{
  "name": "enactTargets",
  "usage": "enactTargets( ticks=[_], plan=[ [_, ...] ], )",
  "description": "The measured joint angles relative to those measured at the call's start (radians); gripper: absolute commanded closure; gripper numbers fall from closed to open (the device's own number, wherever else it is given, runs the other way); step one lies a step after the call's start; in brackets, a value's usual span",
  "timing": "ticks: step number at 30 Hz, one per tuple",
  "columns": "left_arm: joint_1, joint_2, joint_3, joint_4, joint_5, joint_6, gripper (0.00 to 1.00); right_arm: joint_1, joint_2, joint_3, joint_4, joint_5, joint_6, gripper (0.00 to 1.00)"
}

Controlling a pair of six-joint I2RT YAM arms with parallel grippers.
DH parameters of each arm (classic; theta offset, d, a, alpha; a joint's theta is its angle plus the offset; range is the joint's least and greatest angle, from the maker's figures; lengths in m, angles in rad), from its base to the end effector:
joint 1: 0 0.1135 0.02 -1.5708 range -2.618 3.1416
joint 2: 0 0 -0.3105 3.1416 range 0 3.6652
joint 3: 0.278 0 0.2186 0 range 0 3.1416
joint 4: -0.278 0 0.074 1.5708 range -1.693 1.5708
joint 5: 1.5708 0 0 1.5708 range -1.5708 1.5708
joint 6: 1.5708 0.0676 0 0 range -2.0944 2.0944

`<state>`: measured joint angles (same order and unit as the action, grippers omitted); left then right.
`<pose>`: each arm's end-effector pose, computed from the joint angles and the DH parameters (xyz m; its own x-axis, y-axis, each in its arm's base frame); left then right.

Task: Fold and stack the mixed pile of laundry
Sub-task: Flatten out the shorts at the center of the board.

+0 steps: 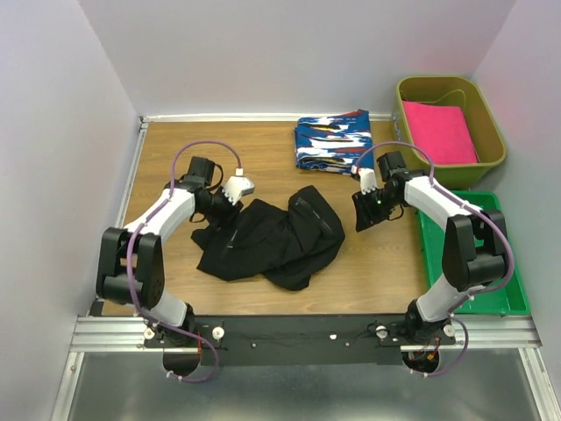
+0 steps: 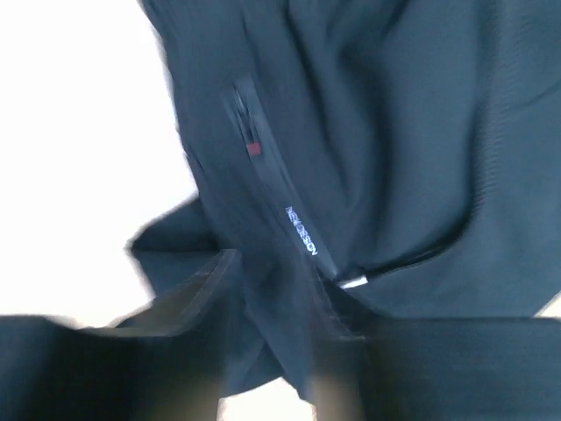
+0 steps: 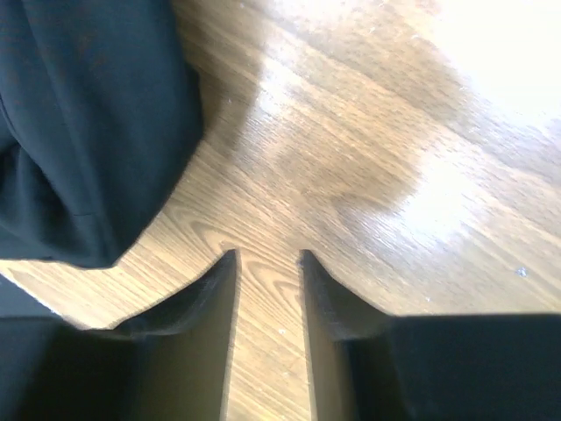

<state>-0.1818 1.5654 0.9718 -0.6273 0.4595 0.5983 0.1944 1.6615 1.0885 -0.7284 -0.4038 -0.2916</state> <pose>0.2624 -0.0787 0.2297 -0.5879 0.6214 -0.5179 0.7779 0.6100 -0.1512 0.2829 0.0828 0.2279 -0.8253 -0.4319 -0.3638 -0.5403 0.7913 0.2862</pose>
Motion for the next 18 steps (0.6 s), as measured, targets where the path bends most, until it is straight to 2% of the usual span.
enactTargets(
  ticks=[2,5,9,18],
  plan=[
    [-0.002,-0.042,0.032,-0.011,0.016,0.002,0.45,0.0,-0.015,0.006,-0.003,0.004,0.002,0.26],
    [-0.006,-0.047,0.133,0.013,0.048,-0.026,0.43,0.0,-0.017,0.07,-0.013,-0.009,0.039,0.21],
    [-0.006,0.035,0.235,0.093,0.09,-0.098,0.42,0.01,-0.007,0.181,0.03,-0.04,0.121,0.2],
    [-0.006,0.256,0.251,0.168,0.153,-0.19,0.41,0.193,0.123,0.348,0.104,0.012,0.227,0.2]
  ],
)
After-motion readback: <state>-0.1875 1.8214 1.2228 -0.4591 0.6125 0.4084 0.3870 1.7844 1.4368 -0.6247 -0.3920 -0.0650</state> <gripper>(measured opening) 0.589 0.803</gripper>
